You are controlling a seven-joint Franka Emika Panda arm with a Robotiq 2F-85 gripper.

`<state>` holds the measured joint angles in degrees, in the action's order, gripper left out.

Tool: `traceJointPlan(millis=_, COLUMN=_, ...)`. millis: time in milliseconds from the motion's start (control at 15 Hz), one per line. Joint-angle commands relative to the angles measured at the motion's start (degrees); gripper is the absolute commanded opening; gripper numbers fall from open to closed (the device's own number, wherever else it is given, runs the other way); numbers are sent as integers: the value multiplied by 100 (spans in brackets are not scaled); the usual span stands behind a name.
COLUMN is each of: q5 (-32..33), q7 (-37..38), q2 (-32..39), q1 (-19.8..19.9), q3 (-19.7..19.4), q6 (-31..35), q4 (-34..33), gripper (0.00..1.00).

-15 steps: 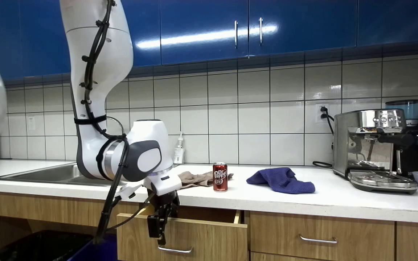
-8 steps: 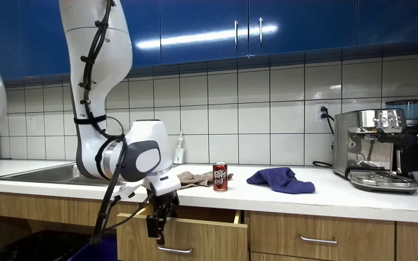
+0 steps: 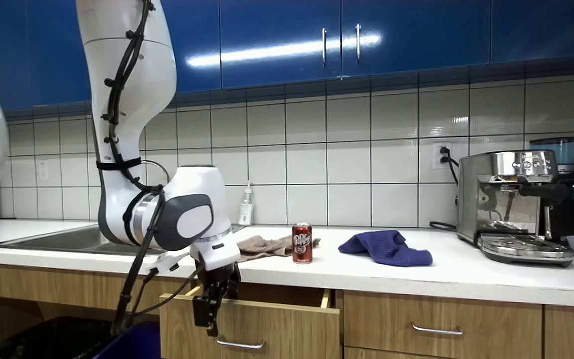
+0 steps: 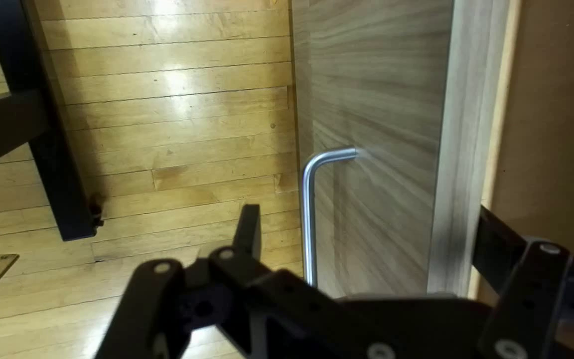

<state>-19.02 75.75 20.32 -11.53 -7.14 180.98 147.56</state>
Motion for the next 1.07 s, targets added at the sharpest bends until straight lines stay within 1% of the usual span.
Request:
traceJointPlan(millis=0, q5=-163, q7=-97, q2=-244, q1=131, q3=253, q6=-40, q4=308, gripper=100)
traceJointPlan(millis=333, q5=-146, q7=-115, q2=-347, q1=72, q3=267, q6=67, q4=566, gripper=100)
traceJointPlan(millis=600, q5=-159, q7=-122, q2=-469, q1=58, q3=350, q6=161, q4=799, gripper=100)
traceJointPlan(millis=1000, q5=-197, q7=-114, q2=-659, q1=108, q3=570, q6=304, q4=1153, gripper=100)
